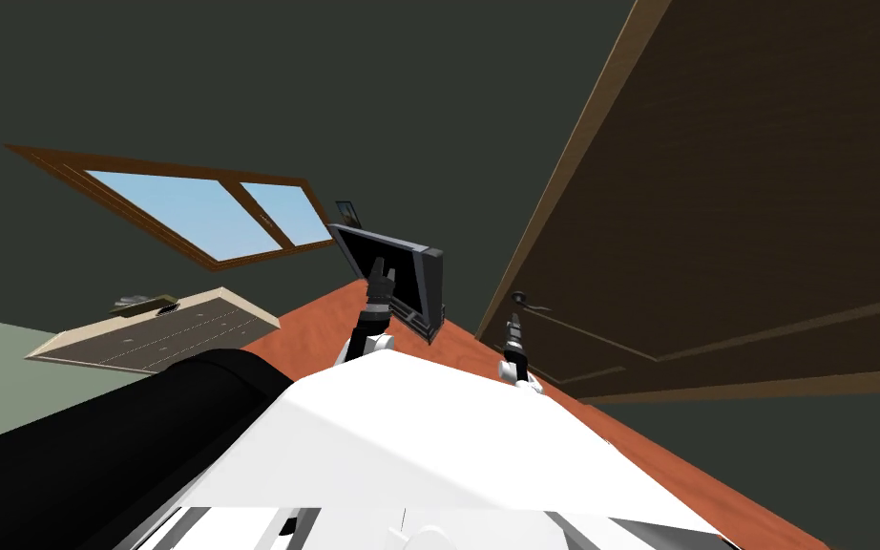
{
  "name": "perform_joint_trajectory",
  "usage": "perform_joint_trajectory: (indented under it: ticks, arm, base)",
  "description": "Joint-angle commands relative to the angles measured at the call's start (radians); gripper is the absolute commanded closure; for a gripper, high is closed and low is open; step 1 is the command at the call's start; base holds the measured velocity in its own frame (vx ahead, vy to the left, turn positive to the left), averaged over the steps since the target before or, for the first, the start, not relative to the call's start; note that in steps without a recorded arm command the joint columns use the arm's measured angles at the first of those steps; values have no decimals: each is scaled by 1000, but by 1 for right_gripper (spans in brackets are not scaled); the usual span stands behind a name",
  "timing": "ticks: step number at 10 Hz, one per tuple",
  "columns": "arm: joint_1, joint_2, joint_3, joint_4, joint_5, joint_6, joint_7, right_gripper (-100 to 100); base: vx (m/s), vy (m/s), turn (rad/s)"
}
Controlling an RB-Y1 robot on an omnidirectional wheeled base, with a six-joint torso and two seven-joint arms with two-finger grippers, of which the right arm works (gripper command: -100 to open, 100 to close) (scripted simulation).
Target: Pull the door open
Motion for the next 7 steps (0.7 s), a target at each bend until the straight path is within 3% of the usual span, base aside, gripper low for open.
perform_joint_trajectory:
  ticks: [1, 7]
  arm:
    - [7, 2, 0, -4, -9, -5, 7, -100]
    - [20, 3, 0, -7, -30, -21, 21, -100]
  base:
    - [163, -91, -16]
    - [181, -89, -53]
